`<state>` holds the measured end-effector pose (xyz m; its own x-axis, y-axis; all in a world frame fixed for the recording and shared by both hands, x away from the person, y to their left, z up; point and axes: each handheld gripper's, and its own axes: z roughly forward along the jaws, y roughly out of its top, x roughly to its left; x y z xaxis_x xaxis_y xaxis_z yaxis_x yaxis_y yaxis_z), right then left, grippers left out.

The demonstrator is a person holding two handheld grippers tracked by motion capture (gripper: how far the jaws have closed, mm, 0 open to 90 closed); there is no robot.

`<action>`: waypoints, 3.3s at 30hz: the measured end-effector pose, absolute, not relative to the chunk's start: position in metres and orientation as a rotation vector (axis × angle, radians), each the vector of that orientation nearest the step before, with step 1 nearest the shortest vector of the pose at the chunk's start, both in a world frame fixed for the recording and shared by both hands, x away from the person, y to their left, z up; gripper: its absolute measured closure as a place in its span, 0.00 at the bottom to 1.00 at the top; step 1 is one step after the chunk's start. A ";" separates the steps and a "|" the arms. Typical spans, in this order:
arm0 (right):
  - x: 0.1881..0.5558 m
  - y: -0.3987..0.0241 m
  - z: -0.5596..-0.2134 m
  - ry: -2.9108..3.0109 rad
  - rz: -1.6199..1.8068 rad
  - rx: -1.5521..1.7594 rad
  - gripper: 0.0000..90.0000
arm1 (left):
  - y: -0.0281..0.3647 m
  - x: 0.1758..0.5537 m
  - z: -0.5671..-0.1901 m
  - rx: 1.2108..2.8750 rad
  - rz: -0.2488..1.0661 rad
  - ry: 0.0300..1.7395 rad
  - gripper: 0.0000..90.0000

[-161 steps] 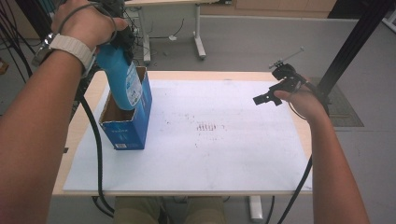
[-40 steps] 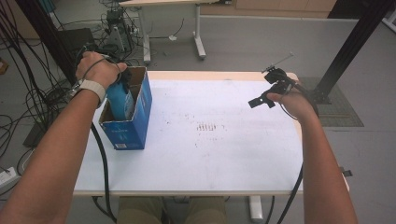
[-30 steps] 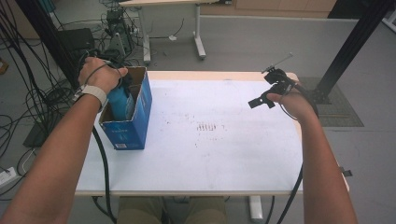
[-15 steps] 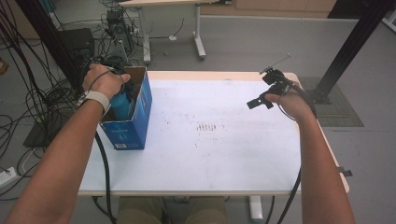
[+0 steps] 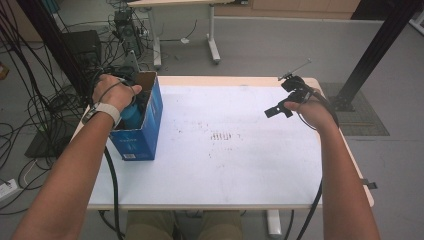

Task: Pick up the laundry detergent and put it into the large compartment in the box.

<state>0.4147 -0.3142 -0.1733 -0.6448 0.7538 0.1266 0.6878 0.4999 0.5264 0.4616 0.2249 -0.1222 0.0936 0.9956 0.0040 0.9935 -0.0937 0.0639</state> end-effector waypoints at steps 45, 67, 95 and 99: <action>0.413 -0.315 -0.172 2.613 0.827 1.276 0.10 | 0.228 0.466 -0.148 2.304 0.031 2.079 0.42; 0.413 -0.314 -0.170 2.611 0.821 1.277 0.10 | 0.230 0.465 -0.148 2.300 0.030 2.074 0.43; 0.412 -0.315 -0.170 2.605 0.823 1.281 0.10 | 0.231 0.464 -0.148 2.299 0.028 2.070 0.43; 0.412 -0.314 -0.170 2.607 0.824 1.278 0.10 | 0.231 0.464 -0.148 2.297 0.027 2.070 0.43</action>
